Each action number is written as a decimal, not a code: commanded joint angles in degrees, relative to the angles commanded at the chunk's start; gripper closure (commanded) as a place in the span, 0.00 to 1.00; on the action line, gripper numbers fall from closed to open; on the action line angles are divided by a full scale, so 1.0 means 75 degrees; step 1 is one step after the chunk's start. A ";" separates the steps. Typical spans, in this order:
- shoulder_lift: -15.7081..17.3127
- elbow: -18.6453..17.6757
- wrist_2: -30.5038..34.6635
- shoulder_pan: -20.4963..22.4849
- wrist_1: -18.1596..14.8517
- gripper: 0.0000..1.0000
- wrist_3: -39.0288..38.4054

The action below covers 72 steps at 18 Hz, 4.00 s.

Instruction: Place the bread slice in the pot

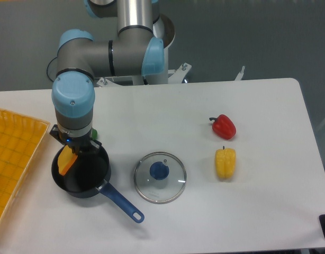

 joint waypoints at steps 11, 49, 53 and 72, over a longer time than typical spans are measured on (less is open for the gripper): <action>0.0024 -0.0023 -0.0059 -0.0152 -0.0035 1.00 0.0000; -0.0434 0.0176 0.0012 0.0012 0.0012 0.91 0.0363; -0.0480 0.0176 0.0012 0.0023 0.0012 0.82 0.0550; -0.0715 0.0234 0.0082 0.0129 0.0047 0.64 0.0773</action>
